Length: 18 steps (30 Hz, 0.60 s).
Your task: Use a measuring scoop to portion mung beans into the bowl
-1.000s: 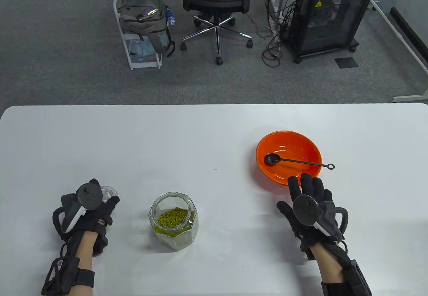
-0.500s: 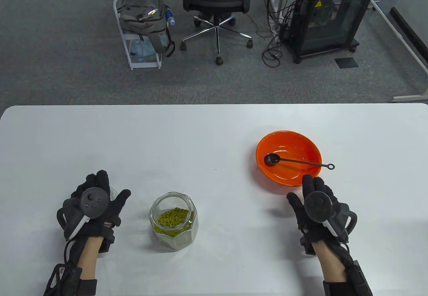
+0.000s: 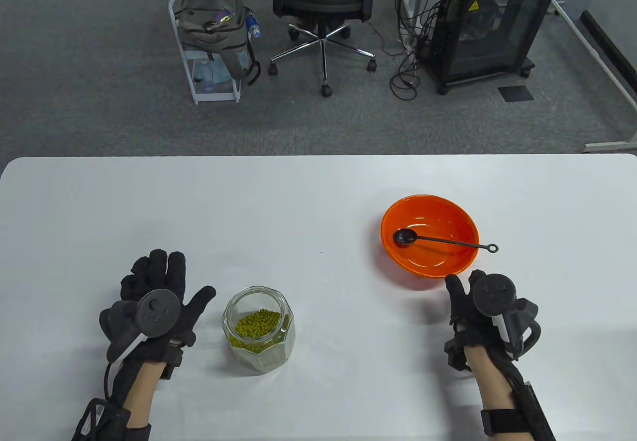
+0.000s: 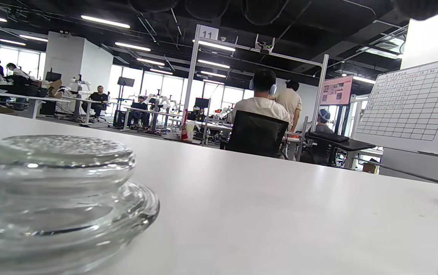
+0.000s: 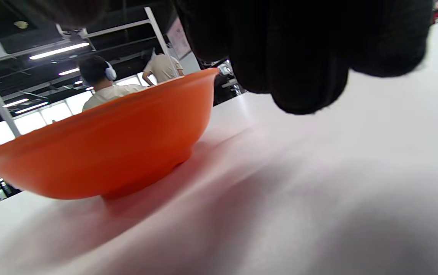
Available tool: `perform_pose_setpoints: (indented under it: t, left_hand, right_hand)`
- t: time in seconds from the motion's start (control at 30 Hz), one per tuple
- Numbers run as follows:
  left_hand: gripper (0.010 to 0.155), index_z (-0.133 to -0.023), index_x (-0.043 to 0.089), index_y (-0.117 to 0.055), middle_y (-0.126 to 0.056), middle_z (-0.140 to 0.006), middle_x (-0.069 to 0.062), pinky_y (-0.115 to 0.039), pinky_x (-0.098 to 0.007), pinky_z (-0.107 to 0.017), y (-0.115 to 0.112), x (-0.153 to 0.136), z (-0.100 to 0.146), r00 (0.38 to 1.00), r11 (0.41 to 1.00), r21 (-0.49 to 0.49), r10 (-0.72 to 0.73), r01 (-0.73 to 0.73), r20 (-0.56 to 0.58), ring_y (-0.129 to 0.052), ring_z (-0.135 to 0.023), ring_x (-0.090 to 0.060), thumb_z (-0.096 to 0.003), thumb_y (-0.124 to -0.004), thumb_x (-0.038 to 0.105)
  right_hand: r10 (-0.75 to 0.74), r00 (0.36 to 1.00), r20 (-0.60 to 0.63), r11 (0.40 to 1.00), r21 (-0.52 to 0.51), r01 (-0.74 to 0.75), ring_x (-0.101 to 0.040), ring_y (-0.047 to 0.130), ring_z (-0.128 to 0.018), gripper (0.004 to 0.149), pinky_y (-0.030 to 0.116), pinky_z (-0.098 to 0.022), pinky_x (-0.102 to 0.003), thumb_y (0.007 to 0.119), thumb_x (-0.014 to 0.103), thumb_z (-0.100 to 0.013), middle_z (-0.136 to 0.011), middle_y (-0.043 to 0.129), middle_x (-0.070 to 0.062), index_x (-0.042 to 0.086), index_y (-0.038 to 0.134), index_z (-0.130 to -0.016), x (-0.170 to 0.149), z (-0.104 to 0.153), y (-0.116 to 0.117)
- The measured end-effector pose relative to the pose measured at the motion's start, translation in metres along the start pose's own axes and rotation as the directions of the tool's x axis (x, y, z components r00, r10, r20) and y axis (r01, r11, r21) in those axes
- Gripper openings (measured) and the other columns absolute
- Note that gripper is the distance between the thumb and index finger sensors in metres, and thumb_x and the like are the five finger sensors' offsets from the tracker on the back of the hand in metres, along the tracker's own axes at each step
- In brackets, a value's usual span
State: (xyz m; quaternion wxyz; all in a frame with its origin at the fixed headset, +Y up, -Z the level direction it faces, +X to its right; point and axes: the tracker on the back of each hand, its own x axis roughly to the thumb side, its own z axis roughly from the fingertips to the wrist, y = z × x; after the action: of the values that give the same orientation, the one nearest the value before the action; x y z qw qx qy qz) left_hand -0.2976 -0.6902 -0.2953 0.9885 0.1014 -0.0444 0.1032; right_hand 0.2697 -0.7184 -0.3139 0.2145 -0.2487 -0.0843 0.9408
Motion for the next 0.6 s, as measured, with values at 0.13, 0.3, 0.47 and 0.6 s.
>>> perform_pose_setpoints:
  t: [0.13, 0.3, 0.47, 0.6]
  left_hand:
    - [0.092, -0.114, 0.012, -0.041, -0.036, -0.120, -0.025, -0.040, -0.077, -0.071, 0.000, 0.003, 0.000, 1.000, 1.000, 0.000, 0.004, -0.004, 0.014, -0.041, -0.105, -0.063, -0.0512, -0.057, 0.077]
    - [0.092, -0.114, 0.012, -0.040, -0.037, -0.120, -0.026, -0.040, -0.077, -0.071, 0.000, 0.003, 0.000, 1.000, 1.000, -0.007, 0.013, -0.012, 0.018, -0.041, -0.105, -0.063, -0.0514, -0.057, 0.077]
    - [0.092, -0.114, 0.012, -0.040, -0.037, -0.119, -0.026, -0.040, -0.077, -0.071, -0.001, 0.004, 0.000, 0.999, 1.000, -0.013, 0.019, -0.019, 0.026, -0.041, -0.105, -0.063, -0.0516, -0.057, 0.077]
    - [0.092, -0.114, 0.011, -0.040, -0.038, -0.119, -0.026, -0.040, -0.077, -0.071, -0.002, 0.004, 0.000, 0.999, 1.000, -0.020, 0.020, -0.019, 0.027, -0.041, -0.105, -0.063, -0.0515, -0.057, 0.077]
  right_hand:
    - [-0.037, 0.995, -0.097, 0.997, 0.057, 0.042, -0.032, 0.106, -0.036, 0.078, 0.091, -0.024, -0.040, 0.069, 0.067, -0.043, -0.066, 0.100, -0.018, 0.006, 0.073, -0.092, 0.002, -0.012, 0.004]
    - [-0.076, 0.975, -0.210, 0.989, 0.110, 0.101, -0.026, 0.108, -0.022, 0.081, 0.093, -0.013, -0.035, 0.071, 0.067, -0.042, -0.054, 0.106, -0.014, 0.003, 0.071, -0.092, 0.007, -0.023, 0.019]
    - [-0.187, 0.921, -0.343, 0.962, 0.126, 0.242, -0.022, 0.109, -0.012, 0.084, 0.093, -0.005, -0.031, 0.073, 0.066, -0.042, -0.046, 0.109, -0.011, -0.002, 0.067, -0.093, 0.005, -0.031, 0.030]
    - [-0.217, 0.894, -0.392, 0.952, 0.116, 0.282, -0.021, 0.109, -0.007, 0.083, 0.093, -0.002, -0.029, 0.075, 0.063, -0.044, -0.041, 0.110, -0.010, -0.004, 0.067, -0.092, 0.003, -0.039, 0.035]
